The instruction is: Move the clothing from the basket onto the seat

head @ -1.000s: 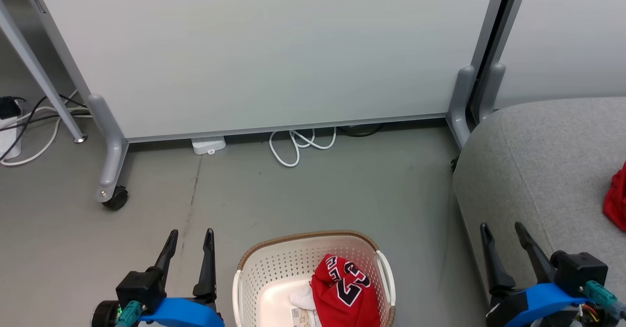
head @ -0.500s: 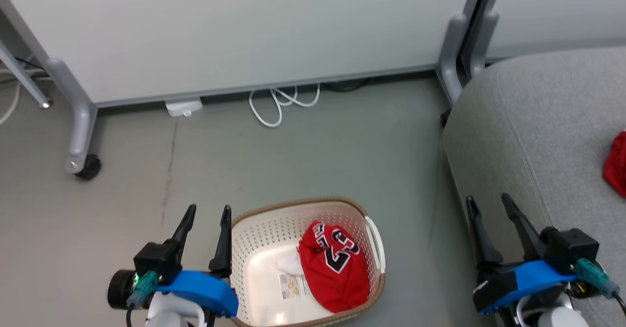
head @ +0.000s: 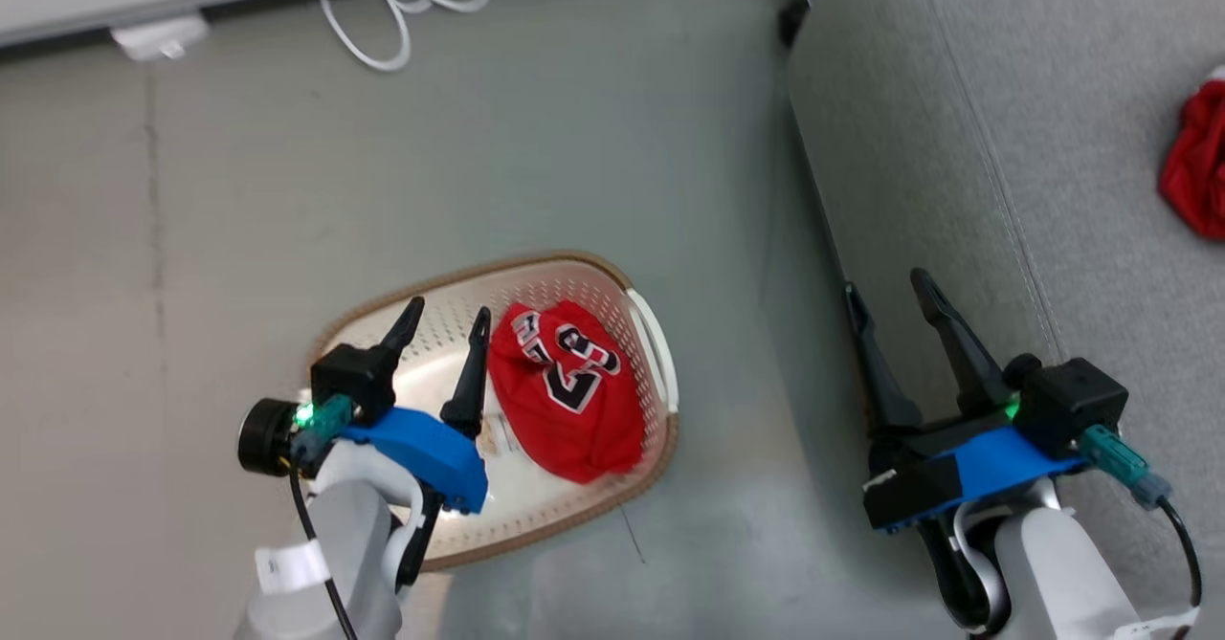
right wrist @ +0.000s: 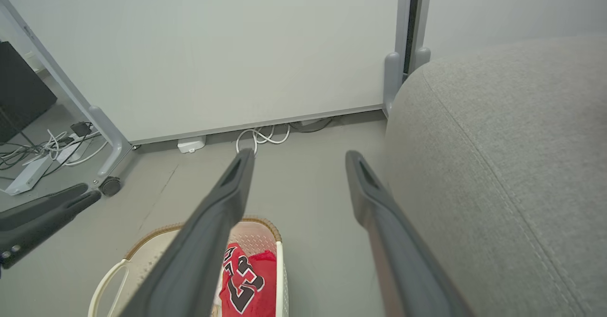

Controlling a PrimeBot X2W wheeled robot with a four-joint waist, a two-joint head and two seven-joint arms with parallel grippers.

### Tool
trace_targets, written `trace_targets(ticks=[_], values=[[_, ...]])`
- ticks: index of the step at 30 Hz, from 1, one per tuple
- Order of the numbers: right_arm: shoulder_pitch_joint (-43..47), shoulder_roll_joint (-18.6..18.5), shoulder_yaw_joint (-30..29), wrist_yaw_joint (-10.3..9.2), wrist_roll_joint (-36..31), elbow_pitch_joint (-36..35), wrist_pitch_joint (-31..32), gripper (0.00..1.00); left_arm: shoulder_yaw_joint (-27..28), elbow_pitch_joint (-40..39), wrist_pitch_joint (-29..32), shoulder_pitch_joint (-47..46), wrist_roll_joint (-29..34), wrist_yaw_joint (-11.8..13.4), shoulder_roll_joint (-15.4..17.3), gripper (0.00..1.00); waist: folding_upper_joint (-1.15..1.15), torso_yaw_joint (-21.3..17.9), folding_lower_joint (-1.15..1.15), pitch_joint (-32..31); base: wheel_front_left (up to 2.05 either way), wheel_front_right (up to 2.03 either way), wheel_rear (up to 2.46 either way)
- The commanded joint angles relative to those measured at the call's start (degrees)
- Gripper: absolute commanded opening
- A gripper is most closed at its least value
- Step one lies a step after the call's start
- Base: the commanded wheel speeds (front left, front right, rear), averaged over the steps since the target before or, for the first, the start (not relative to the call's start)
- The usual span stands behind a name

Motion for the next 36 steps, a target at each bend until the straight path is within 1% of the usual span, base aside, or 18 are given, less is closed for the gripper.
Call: trace_targets(ticks=[1, 6, 12, 14, 19, 22, 36], values=[[-1.5, 0.1, 0.6, 0.01, 0.6, 0.3, -0.8, 1.00, -0.5, 1.8, -0.2, -2.1, -0.6, -0.1, 0.6, 1.00, 0.00, -4.8, -0.02, 6.1, 0.00, 0.00, 0.00], [-4.1, 0.1, 3.2, 0.01, 2.1, 1.1, -2.5, 1.00, -2.6, 9.2, 1.4, -7.9, -3.2, -0.1, 0.9, 1.00, 0.00, -7.7, -0.02, 11.3, 0.00, 0.00, 0.00], [-6.7, 0.1, 6.1, 0.01, 4.2, 2.1, -4.0, 1.00, -5.0, 15.0, 2.3, -13.2, -5.2, -0.1, 1.6, 1.00, 0.00, -10.7, -0.02, 16.2, 0.00, 0.00, 0.00], [-7.1, 0.1, 6.4, 0.01, 4.6, 2.3, -4.2, 1.00, -5.6, 15.7, 2.5, -14.0, -5.5, -0.1, 1.8, 1.00, 0.00, -11.1, -0.02, 17.0, 0.00, 0.00, 0.00], [-8.5, 0.1, 8.1, 0.01, 6.2, 2.7, -4.7, 1.00, -8.9, 18.0, 3.7, -16.6, -6.6, -0.1, 2.7, 1.00, 0.00, -12.9, -0.02, 19.8, 0.00, 0.00, 0.00], [-9.4, 0.1, 9.0, 0.01, 7.3, 2.2, -4.7, 1.00, -10.2, 19.4, 4.0, -17.8, -7.3, -0.1, 4.1, 1.00, 0.00, -14.0, -0.02, 21.3, 0.00, 0.00, 0.00], [-10.3, 0.1, 13.0, 0.01, 10.9, -1.8, -4.8, 1.00, -11.9, 26.1, 4.2, -23.1, -6.5, 0.3, 8.3, 1.00, 0.00, -18.0, -0.02, 27.6, 0.00, 0.00, 0.00]])
